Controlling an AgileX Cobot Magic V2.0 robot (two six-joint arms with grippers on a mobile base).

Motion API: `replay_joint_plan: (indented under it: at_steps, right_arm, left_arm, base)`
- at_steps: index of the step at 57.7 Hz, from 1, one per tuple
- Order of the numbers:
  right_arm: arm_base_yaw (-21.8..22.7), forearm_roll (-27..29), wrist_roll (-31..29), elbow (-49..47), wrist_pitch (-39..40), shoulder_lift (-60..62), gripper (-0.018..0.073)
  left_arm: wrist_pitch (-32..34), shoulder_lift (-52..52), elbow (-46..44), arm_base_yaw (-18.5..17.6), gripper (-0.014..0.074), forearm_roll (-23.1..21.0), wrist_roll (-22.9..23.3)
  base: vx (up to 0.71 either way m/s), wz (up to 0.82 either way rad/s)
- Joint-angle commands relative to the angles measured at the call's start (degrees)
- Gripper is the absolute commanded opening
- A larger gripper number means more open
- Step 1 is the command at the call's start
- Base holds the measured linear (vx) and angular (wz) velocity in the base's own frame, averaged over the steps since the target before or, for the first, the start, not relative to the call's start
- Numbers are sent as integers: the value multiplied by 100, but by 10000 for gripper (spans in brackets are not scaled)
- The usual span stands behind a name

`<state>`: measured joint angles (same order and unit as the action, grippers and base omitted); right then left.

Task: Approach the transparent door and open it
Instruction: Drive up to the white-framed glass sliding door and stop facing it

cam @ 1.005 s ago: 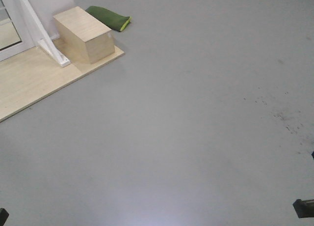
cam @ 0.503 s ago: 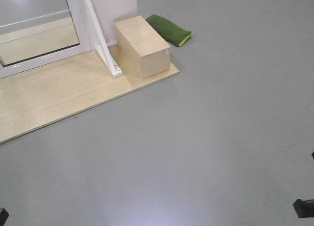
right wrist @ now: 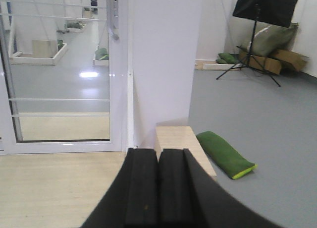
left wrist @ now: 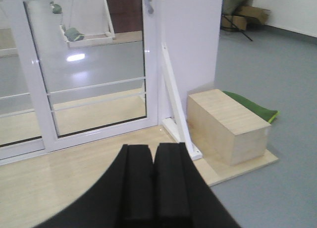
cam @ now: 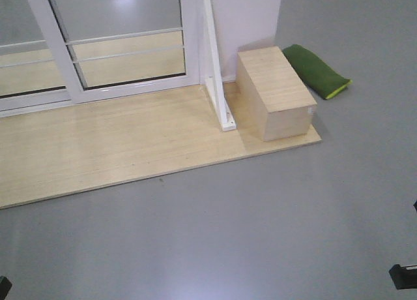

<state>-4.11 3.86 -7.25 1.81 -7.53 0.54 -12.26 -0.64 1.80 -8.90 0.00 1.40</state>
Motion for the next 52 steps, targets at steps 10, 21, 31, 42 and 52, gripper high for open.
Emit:
replay_joint_plan:
  at_steps: [10,21,31,42,52]
  right_arm:
    - [21,-25,-26,15,480,89,-3]
    - [21,-25,-26,15,480,89,-3]
    - [21,-25,-26,15,480,89,-3]
    - [21,-25,-26,15,480,89,-3]
    - [21,-25,-26,15,480,89,-3]
  left_arm:
    - [473,-82,83,-33,3,-38,29]
    - [473,-82,83,-33,3,-38,29]
    - [473,-82,83,-33,3,-38,29]
    - [473,-82,83,-33,3,-38,29]
    - [473,-82,83,-33,3,-38,29]
  base:
    - [49,39]
    - [49,25]
    - [49,14]
    - [48,8]
    - [46,7]
